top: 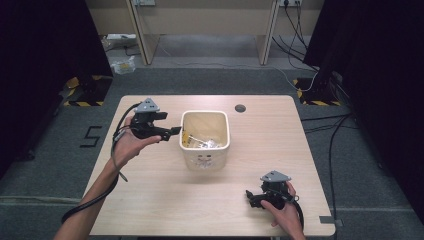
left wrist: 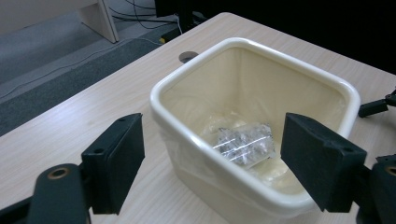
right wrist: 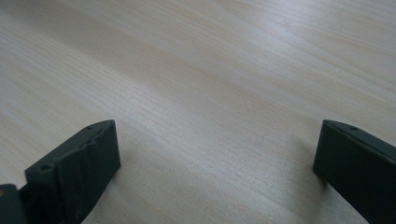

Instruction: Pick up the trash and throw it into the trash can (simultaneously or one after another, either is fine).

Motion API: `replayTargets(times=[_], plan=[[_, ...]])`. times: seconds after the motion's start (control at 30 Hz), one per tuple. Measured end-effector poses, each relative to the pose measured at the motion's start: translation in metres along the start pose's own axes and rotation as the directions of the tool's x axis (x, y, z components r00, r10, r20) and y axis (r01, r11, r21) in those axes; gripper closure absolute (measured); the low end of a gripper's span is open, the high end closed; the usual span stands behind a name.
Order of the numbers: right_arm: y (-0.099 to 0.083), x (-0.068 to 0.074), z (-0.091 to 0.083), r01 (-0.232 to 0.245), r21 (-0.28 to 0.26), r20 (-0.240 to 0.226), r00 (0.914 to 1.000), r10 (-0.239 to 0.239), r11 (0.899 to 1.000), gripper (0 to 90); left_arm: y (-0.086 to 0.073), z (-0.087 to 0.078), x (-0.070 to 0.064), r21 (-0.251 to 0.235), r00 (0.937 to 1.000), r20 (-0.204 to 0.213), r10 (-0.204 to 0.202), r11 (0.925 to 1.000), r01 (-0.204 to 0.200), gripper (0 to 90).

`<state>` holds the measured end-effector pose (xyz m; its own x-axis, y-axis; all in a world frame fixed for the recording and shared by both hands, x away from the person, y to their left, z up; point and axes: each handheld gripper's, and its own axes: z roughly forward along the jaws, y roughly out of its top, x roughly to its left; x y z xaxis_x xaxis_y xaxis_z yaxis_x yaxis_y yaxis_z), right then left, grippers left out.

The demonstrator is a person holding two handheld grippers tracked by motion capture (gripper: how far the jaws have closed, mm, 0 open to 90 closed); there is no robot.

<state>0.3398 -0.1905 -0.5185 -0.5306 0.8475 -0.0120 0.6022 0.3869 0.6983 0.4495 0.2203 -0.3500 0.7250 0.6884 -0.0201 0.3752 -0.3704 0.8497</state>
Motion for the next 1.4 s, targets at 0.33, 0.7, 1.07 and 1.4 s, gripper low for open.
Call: replayTargets(times=[0.33,0.7,1.07,1.4], plan=[[0.000,0.000,0.000,-0.001,0.002,0.000,1.0000,0.001,1.000,0.7,-0.016,-0.004,0.011,-0.006,0.9992,-0.007,-0.038,0.9993,0.038,21.0],[0.000,0.000,0.000,0.002,0.000,0.000,1.0000,-0.002,1.000,0.7,-0.030,-0.005,0.020,-0.011,0.9971,-0.019,-0.073,0.9973,0.073,21.1],[0.000,0.000,0.000,-0.002,0.003,0.001,1.0000,0.002,1.000,0.7,-0.050,-0.003,0.026,0.002,0.9942,-0.023,-0.105,0.9945,0.105,21.2],[0.000,0.000,0.000,-0.002,0.003,0.001,1.0000,0.002,1.000,0.7,-0.071,0.000,0.027,0.021,0.9924,-0.046,-0.114,0.9932,0.115,21.2]])
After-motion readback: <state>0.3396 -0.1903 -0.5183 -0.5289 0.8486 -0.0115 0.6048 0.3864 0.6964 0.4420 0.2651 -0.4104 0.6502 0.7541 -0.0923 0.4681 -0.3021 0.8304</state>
